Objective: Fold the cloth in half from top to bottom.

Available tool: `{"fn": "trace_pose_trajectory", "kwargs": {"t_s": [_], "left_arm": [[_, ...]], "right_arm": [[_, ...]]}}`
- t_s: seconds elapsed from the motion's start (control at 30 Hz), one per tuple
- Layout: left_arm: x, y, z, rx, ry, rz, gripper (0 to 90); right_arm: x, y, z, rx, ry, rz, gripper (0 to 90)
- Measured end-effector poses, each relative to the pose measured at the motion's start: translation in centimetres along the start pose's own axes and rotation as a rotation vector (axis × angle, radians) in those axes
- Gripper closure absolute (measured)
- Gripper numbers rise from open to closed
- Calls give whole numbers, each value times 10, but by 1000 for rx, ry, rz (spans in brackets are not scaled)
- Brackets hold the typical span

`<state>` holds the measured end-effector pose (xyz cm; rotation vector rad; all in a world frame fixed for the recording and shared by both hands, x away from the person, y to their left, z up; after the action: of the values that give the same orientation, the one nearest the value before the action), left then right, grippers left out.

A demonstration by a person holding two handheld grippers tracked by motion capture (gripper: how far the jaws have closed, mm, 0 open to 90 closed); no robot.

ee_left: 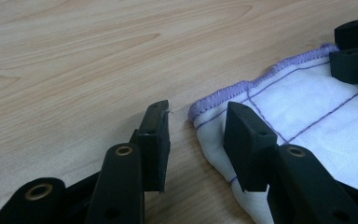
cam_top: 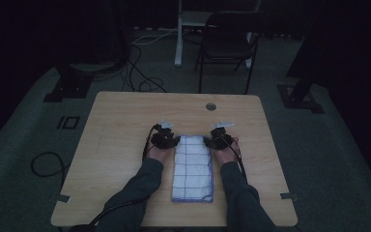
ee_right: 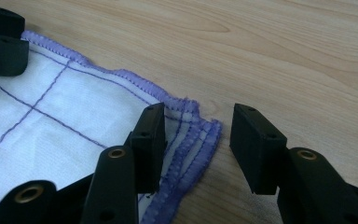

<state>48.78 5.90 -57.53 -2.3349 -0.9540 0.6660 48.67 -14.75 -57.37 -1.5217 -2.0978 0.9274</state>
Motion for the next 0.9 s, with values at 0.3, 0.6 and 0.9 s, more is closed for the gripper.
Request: {"fn": "trace_pose_trajectory", "kwargs": {"t_s": [0.3,0.6,0.9], "left_arm": [[-1,1,0,2,-2,13,659],[-7,3,-1,34,-7,34,776],[-10,3,-2,56,16,34,868]], "right_arm": [[4,-2,-2,31,-8,-36,710],[7,-2,-2,42,-15,-54,796],[8,-2,-5,68,-39,-79,850]]}}
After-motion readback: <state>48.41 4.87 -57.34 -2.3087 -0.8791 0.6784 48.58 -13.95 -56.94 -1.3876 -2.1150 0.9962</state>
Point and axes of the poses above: each handheld gripper's, and its own axes: y roughly forward along the jaws, z roughly out of its underside, x roughly to its left, the point moved 5 cm from there along y, roughly forward along the jaws, and after that the axes turned 10 degrees about z, right-handed, at the moved point
